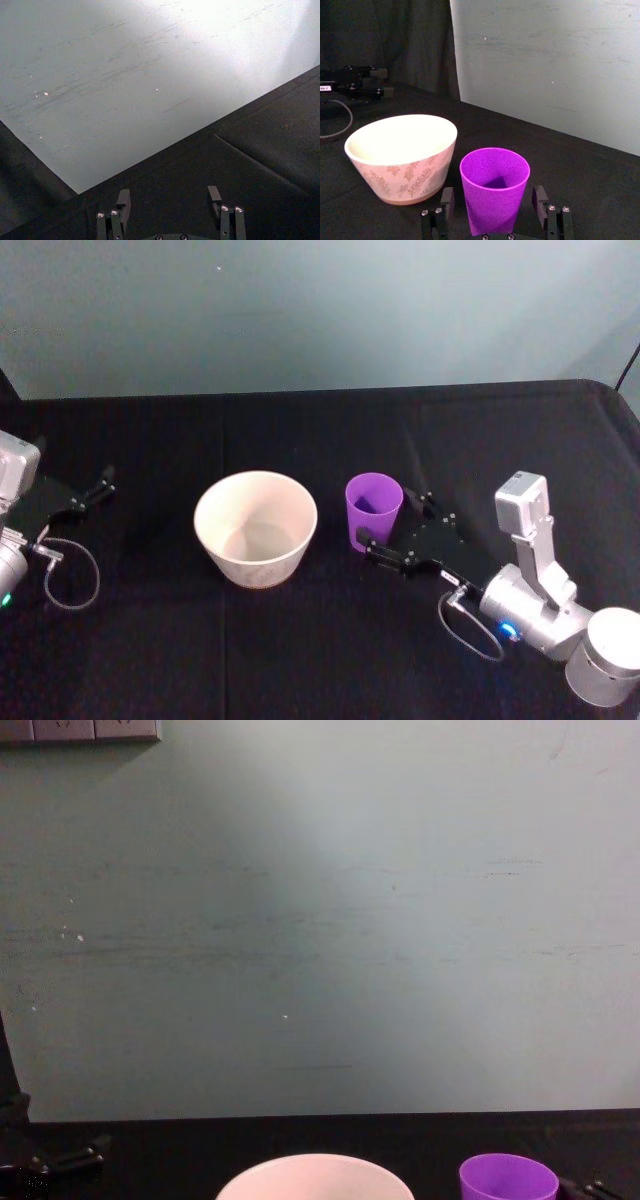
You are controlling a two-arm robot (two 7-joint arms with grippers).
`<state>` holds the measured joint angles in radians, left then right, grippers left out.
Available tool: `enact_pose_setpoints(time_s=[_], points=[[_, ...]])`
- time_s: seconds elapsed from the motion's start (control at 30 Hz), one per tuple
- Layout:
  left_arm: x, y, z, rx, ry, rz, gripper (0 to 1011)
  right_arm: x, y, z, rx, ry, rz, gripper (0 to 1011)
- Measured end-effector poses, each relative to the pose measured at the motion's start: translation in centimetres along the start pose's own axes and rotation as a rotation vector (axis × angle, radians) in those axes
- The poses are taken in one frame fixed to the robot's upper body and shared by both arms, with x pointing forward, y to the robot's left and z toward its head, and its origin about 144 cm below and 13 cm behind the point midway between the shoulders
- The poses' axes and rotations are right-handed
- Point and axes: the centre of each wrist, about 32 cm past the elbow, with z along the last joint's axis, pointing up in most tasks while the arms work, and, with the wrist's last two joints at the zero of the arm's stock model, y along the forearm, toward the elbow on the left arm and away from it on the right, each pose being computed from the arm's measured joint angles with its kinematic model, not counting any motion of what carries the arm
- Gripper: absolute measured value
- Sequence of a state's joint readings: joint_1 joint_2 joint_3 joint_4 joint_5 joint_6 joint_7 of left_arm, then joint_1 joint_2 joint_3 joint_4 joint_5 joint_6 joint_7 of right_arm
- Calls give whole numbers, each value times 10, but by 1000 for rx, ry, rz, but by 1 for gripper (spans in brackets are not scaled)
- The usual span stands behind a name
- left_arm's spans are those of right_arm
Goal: Pick up the cup and pour the mung beans from the cup into the bowl.
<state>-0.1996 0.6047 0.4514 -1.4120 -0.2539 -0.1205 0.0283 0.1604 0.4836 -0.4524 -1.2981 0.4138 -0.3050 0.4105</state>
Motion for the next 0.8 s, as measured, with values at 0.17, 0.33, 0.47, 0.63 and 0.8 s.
enact_pose_setpoints(time_s=[0.17,0.33,0.47,0.63,0.8], points=[[0,0,0,0,0,0,1000,0,8,1,7,4,-4,1002],[0,0,0,0,0,0,1000,2,14,1,11,7,-4,1002],[0,0,0,0,0,0,1000,2,19,1,10,9,-8,1003],[0,0,0,0,0,0,1000,3,24,-1,5,13,-16,1003],[0,0,0,0,0,0,1000,3,29,-3,7,14,-15,1002]])
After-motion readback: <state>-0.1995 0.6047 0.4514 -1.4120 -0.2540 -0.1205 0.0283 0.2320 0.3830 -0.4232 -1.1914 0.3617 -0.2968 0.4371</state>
